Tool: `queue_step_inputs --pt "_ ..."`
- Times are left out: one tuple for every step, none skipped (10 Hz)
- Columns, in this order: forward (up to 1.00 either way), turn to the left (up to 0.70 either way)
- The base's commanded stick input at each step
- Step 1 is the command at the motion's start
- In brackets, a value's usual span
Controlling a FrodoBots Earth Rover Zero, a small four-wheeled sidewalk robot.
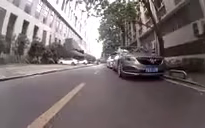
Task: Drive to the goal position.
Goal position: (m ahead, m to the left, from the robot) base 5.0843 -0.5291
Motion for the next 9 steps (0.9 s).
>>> queue_step_inputs --pt "0.70 0.14" --pt "0.70 0.14" --pt "0.70 0.13" --pt "0.70 0.10" --pt "0.70 0.09" --pt "0.70 0.06" --pt "0.70 0.00" --pt "0.70 0.00" --pt "0.70 0.00"
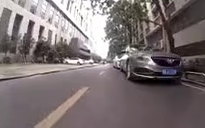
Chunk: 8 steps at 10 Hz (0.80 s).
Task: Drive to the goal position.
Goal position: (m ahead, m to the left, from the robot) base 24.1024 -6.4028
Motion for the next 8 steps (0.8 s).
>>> queue_step_inputs --pt "0.70 0.00" --pt "0.70 0.00" --pt "0.70 0.00" --pt "0.70 0.00" --pt "0.70 0.00" --pt "0.70 0.00" --pt "0.70 0.00" --pt "0.70 0.00"
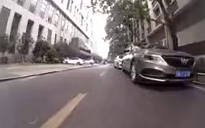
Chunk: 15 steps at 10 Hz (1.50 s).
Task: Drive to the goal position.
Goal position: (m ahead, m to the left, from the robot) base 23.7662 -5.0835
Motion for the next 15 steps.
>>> queue_step_inputs --pt "0.70 0.00" --pt "0.70 0.00" --pt "0.70 0.00" --pt "0.70 0.00" --pt "0.70 0.00" --pt "0.70 0.00" --pt "0.70 0.00" --pt "0.70 0.00" --pt "0.70 0.00" --pt "0.70 0.00" --pt "0.70 0.00" --pt "0.70 0.08" --pt "0.70 0.14" --pt "0.70 0.11" --pt "0.70 0.00"
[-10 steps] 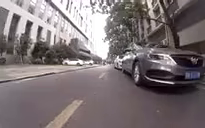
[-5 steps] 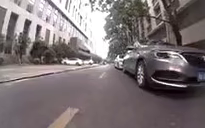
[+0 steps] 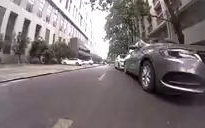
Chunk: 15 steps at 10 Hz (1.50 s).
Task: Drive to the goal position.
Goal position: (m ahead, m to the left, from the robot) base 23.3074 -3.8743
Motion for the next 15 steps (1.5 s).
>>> queue_step_inputs --pt "0.70 0.00" --pt "0.70 0.00" --pt "0.70 0.00" --pt "0.70 0.00" --pt "0.70 0.00" --pt "0.70 0.00" --pt "0.70 0.12" --pt "0.70 0.14" --pt "0.70 0.14" --pt "0.70 0.00" --pt "0.70 0.00" --pt "0.70 0.00" --pt "0.70 0.00" --pt "0.70 0.00" --pt "0.70 0.00"
